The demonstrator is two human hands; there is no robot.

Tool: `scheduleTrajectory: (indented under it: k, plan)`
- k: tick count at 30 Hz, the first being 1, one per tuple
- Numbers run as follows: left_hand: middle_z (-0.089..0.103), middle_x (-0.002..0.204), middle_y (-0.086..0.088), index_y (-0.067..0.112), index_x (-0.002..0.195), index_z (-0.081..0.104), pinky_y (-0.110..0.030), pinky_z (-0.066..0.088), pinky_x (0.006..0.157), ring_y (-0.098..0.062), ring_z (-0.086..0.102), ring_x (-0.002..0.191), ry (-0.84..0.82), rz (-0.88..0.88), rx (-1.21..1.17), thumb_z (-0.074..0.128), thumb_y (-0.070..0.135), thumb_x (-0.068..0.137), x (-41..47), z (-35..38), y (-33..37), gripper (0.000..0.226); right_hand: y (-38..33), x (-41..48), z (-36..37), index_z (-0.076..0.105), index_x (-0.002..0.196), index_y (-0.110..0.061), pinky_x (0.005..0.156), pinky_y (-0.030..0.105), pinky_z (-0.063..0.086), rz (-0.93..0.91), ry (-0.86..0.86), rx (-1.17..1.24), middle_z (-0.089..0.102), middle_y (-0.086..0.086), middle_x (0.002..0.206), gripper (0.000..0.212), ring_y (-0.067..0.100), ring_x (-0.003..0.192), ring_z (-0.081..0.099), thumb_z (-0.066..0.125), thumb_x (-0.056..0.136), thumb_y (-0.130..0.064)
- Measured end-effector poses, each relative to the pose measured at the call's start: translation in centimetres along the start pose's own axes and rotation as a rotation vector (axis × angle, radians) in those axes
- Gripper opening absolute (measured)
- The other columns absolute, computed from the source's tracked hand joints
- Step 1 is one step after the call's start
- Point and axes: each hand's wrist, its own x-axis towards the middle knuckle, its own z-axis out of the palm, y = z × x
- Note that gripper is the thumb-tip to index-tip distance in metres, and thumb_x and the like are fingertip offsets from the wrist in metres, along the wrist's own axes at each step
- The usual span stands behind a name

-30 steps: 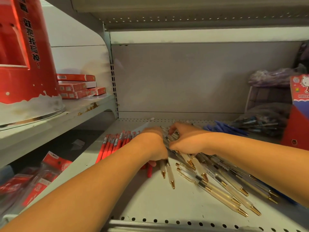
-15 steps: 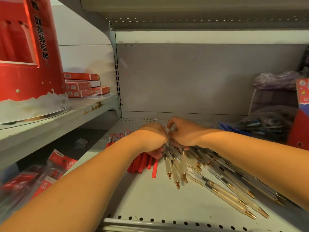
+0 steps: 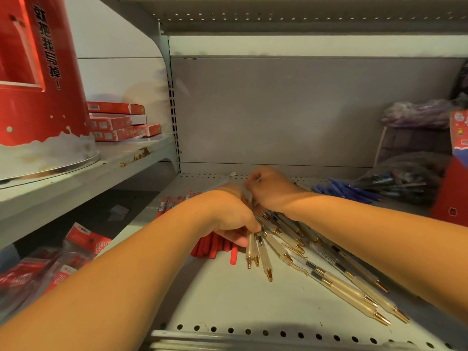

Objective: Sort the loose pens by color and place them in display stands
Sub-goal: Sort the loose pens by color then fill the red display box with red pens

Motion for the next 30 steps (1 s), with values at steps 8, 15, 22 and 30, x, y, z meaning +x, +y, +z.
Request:
scheduleTrajectory:
  k: [8, 15, 22, 30]
  plan:
    - [0.059, 0.043, -0.001, 0.002, 0.070, 0.058, -0.012, 0.040, 0.033, -0.006, 0.053, 0.030, 0.019, -0.114, 0.195, 0.056, 0.033, 0.099, -0.3, -0.7, 0.0, 0.042, 1.0, -1.2, -1.8, 0.065, 0.098, -0.026, 0.048, 0.020, 0.052, -0.026, -0.342, -0.353, 0.069, -0.002, 0.083, 0.011, 0.008, 0.056, 0.064, 0.067, 0.089, -0.032]
    - [0.071, 0.062, -0.002, 0.001, 0.089, 0.070, -0.014, 0.045, 0.044, -0.012, 0.059, 0.045, 0.105, 0.038, 0.357, 0.064, 0.035, 0.094, 0.3, -0.3, -0.4, 0.035, -0.1, -2.1, -2.3, 0.067, 0.096, -0.004, 0.056, 0.023, 0.058, 0.098, -0.406, -0.317, 0.075, 0.009, 0.078, 0.014, 0.013, 0.056, 0.070, 0.070, 0.088, -0.016]
    - [0.070, 0.094, 0.001, 0.019, 0.106, 0.070, -0.021, 0.048, 0.065, -0.013, 0.062, 0.075, 0.168, 0.172, 0.537, 0.068, 0.033, 0.090, 0.9, -0.3, -0.1, 0.022, 0.6, -4.6, -4.1, 0.069, 0.099, -0.006, 0.070, 0.028, 0.061, -0.001, -0.447, -0.218, 0.075, 0.011, 0.082, 0.018, 0.015, 0.068, 0.072, 0.060, 0.094, -0.020]
    - [0.047, 0.100, 0.014, 0.037, 0.127, 0.056, -0.023, 0.038, 0.068, -0.007, 0.049, 0.087, 0.147, 0.319, 0.711, 0.057, 0.065, 0.086, 1.8, 0.9, -0.1, 0.050, 2.3, -11.5, -8.3, 0.051, 0.092, -0.039, 0.052, 0.017, 0.045, -0.135, -0.594, -0.509, 0.064, -0.008, 0.085, 0.035, -0.005, 0.061, 0.056, 0.073, 0.074, -0.060]
